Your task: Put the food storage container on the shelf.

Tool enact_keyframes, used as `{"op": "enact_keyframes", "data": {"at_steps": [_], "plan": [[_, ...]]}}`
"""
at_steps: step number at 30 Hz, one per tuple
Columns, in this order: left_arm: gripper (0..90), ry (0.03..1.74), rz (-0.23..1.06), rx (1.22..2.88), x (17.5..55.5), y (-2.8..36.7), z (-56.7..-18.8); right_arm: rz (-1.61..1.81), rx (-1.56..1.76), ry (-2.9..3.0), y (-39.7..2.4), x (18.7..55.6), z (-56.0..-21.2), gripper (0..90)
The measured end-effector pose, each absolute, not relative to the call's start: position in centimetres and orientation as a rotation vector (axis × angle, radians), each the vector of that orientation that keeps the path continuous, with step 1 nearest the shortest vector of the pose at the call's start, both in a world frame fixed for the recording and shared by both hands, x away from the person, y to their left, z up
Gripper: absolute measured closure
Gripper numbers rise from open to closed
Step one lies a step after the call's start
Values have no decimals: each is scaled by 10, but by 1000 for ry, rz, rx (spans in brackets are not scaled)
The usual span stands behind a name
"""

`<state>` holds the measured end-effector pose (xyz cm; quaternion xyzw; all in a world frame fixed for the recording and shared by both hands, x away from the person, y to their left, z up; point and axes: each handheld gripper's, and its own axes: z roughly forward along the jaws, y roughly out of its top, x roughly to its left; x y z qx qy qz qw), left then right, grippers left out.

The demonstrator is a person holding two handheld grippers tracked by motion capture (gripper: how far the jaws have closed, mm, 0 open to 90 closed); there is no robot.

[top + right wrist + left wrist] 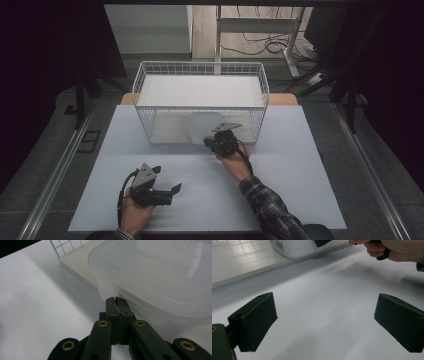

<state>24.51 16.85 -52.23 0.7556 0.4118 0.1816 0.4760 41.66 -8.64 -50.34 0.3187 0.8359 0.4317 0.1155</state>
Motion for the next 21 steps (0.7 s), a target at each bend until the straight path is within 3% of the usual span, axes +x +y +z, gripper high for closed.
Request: {"op": "enact_keyframes", "data": {"at_steps": [21], "plan": [[41,1002,442,1851,245,168,-523,1220,971,2425,-81,442,-503,892]]}}
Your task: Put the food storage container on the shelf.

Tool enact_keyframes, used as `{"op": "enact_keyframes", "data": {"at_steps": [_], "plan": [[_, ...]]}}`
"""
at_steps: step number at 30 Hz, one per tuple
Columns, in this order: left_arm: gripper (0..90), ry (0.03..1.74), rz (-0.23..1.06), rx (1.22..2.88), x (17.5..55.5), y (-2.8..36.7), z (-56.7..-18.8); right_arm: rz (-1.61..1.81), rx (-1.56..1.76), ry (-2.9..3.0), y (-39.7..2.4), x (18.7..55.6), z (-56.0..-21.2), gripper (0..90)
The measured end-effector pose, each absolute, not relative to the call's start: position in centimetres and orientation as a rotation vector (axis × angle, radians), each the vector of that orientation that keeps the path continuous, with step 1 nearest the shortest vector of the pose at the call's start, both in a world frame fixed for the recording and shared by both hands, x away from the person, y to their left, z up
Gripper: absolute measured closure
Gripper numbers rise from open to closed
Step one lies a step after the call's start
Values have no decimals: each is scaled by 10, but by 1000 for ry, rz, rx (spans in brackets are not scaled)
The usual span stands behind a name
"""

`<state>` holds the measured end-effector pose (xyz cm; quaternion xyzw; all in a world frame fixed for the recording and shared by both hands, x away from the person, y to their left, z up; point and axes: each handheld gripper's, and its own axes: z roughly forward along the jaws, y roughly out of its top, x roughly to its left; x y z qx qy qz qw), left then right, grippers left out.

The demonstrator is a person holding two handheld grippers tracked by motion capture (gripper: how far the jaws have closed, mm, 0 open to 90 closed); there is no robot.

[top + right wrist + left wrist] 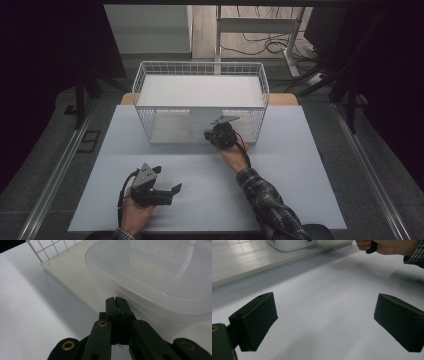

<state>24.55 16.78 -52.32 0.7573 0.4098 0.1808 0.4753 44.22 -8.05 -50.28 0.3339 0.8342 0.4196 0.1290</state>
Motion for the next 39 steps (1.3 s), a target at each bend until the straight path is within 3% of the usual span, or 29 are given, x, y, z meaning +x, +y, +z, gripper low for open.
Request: {"op": "enact_keyframes", "data": {"at_steps": [4,10,16,39], "plan": [[42,1001,446,1850,245,168,-523,1221,969,2422,-83,441,-503,867],[47,1005,422,1842,248,168,-525,1218,933,2436,-83,434,-499,607],[53,1004,419,1851,249,167,-526,1219,925,2459,-83,428,-497,445],[50,1007,386,1854,251,168,-528,1263,846,2487,-101,394,-483,166]]}}
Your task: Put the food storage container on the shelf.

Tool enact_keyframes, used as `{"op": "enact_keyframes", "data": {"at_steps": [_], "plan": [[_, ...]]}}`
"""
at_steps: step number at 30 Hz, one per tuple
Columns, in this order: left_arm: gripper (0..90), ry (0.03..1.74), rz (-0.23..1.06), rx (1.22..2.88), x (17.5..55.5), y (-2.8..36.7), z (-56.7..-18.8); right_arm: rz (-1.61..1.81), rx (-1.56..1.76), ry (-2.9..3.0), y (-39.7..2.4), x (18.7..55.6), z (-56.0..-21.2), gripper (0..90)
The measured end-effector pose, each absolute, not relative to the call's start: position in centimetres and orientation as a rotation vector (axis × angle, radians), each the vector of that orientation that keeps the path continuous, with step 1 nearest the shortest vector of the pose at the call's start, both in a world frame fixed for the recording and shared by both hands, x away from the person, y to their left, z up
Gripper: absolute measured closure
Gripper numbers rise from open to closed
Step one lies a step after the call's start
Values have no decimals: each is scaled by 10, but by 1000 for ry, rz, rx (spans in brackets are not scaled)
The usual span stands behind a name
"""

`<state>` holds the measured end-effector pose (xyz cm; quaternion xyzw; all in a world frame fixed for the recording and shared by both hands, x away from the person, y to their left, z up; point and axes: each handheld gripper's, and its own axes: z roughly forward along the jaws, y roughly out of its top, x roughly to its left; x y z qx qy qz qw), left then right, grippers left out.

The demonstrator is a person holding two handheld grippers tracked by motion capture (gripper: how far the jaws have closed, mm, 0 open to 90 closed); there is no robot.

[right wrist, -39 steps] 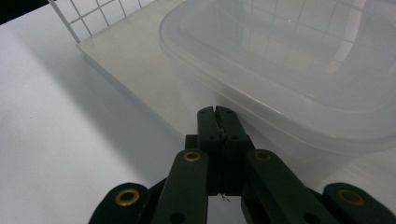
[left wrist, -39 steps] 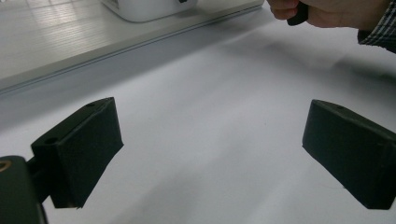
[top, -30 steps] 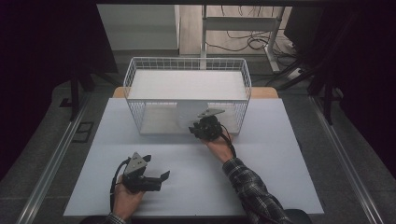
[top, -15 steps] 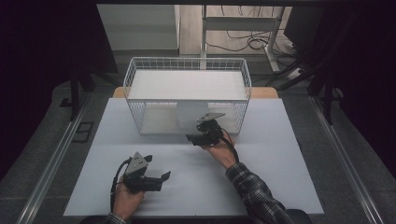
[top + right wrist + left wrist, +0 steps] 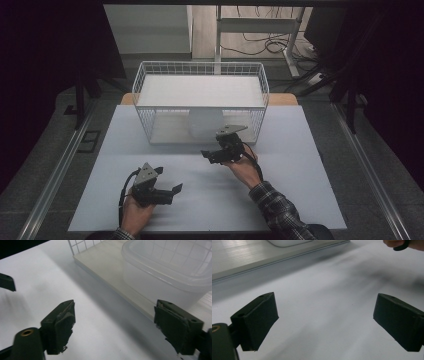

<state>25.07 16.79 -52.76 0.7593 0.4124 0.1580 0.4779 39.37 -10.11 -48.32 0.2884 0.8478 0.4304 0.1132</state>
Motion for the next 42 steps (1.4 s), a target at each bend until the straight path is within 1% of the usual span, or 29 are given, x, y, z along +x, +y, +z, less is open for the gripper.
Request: {"op": "enact_keyframes", "data": {"at_steps": [5,13,22,42], "plan": [[35,1004,374,1855,251,169,-527,1251,803,2488,-109,387,-480,102],[35,987,355,1867,251,171,-527,1265,843,2474,-128,374,-478,46],[35,978,321,1887,253,169,-529,1316,869,2464,-152,359,-480,36],[36,992,308,1899,253,169,-530,1276,876,2473,-168,329,-485,28]]}}
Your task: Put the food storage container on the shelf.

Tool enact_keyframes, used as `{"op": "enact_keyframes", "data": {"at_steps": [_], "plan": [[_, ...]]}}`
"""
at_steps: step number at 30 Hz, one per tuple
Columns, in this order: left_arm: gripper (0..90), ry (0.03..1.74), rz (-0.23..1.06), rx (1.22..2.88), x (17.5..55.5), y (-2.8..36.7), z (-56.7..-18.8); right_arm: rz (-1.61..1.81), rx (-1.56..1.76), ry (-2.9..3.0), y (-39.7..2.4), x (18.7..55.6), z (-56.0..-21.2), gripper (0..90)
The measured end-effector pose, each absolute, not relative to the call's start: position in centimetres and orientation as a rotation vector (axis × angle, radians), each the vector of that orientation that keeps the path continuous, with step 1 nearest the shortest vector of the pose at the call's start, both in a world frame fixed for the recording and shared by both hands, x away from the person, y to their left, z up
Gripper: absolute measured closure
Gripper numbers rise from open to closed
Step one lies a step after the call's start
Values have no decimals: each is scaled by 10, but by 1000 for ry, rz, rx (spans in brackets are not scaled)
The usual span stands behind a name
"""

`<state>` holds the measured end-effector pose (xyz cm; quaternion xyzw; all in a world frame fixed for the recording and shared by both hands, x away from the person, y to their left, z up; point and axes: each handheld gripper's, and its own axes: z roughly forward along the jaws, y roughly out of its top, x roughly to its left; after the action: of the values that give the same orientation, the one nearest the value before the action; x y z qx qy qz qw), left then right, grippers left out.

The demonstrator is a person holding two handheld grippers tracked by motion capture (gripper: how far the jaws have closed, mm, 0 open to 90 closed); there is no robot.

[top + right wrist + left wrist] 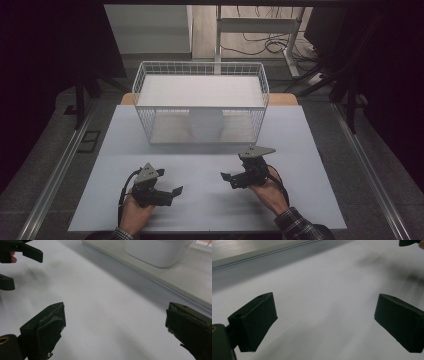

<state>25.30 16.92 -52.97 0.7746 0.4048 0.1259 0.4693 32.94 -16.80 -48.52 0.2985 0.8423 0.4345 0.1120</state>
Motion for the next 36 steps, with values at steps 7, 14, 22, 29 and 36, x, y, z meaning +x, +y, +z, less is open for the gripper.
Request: {"op": "enact_keyframes", "data": {"at_steps": [7,14,22,29,36], "plan": [[40,1007,320,1907,252,172,-528,1258,855,2467,-174,321,-484,28],[42,1026,333,1910,247,179,-526,1252,883,2458,-185,314,-485,28],[42,1068,384,1887,239,193,-521,1254,901,2444,-198,304,-484,28],[45,1077,409,1894,232,198,-520,1255,927,2421,-209,297,-483,28],[46,1089,432,1896,224,204,-519,1257,959,2390,-224,289,-481,28]]}}
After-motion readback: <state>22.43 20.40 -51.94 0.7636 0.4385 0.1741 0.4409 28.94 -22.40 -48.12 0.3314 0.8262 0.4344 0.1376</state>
